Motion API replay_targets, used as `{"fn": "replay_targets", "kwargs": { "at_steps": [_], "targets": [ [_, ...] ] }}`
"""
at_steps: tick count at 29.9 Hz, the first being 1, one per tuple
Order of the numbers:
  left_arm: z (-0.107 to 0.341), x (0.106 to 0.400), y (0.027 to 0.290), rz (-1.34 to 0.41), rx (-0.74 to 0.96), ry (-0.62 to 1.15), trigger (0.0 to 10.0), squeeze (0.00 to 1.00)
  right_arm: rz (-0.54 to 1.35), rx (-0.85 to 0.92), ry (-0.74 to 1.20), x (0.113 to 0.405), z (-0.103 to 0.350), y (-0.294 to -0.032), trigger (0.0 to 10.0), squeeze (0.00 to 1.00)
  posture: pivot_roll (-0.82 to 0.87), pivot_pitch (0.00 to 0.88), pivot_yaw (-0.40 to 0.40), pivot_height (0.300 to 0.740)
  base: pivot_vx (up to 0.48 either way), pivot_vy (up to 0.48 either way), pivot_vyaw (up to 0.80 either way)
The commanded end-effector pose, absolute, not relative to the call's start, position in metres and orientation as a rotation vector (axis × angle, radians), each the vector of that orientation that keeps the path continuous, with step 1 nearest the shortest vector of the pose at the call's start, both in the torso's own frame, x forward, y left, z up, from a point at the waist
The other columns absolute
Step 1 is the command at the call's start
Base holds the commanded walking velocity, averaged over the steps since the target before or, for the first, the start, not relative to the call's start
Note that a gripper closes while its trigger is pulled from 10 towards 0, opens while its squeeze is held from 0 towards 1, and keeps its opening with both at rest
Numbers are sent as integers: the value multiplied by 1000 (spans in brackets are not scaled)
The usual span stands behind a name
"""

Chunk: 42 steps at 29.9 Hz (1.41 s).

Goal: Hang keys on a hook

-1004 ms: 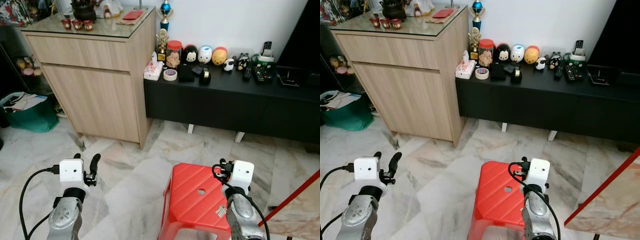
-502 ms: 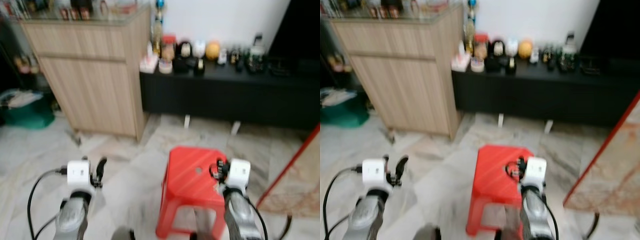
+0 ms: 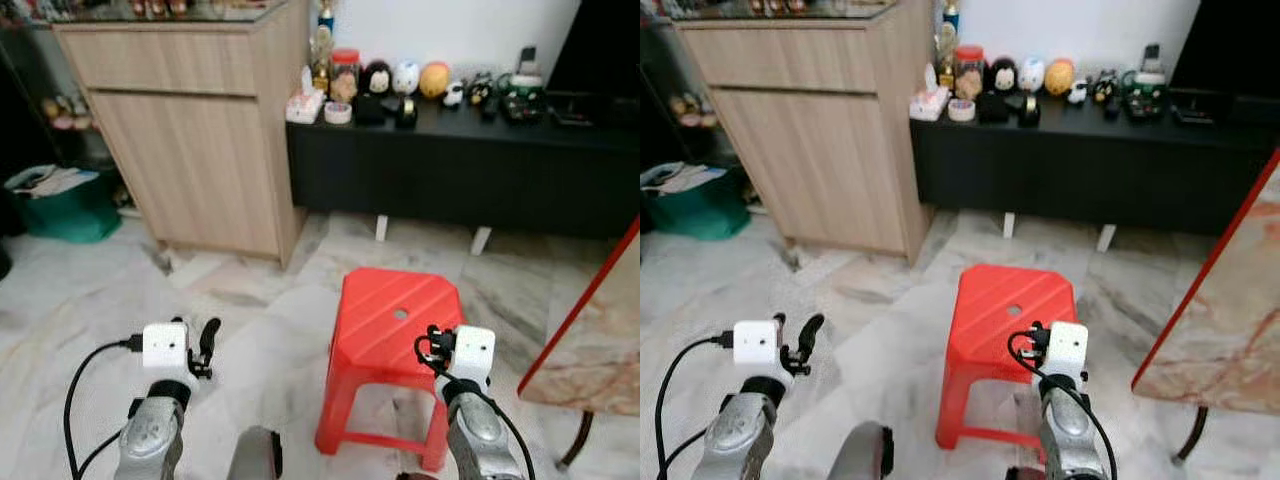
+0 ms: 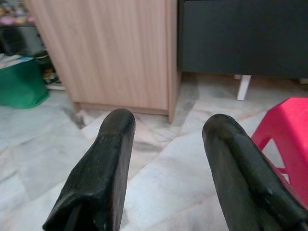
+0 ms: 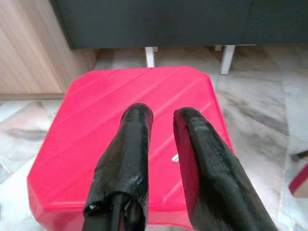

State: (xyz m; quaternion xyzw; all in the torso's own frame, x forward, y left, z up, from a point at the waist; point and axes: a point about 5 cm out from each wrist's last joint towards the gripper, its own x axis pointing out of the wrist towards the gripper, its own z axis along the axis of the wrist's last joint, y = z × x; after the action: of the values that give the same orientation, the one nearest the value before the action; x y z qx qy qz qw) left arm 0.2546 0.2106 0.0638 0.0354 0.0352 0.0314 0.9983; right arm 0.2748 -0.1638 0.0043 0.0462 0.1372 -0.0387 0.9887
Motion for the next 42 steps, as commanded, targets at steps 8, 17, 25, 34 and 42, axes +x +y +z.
{"fn": "replay_targets", "kwargs": {
  "at_steps": [8, 17, 25, 34, 42],
  "targets": [
    [69, 258, 208, 46, 75, 58, 10000, 0, -30, 90, 235, 279, 11, -158, 10000, 0, 70, 0, -4, 630, 96, 0, 363],
    [69, 260, 204, 19, 93, 60, 10000, 0, -33, 102, 244, 281, 10, -158, 10000, 0, 73, 0, 0, 630, 264, 0, 88],
    [70, 261, 205, 22, 94, 59, 10000, 0, -31, 104, 250, 281, 9, -156, 10000, 0, 74, 0, 1, 630, 266, 0, 0],
    [68, 259, 204, 19, 91, 63, 10000, 0, -18, 99, 248, 282, 10, -154, 10000, 0, 75, 0, 2, 630, 264, 0, 0],
    [70, 261, 201, 10, 87, 56, 10000, 0, 8, 103, 252, 280, 9, -151, 10000, 0, 71, 0, 7, 630, 264, 0, 400]
  ]
}}
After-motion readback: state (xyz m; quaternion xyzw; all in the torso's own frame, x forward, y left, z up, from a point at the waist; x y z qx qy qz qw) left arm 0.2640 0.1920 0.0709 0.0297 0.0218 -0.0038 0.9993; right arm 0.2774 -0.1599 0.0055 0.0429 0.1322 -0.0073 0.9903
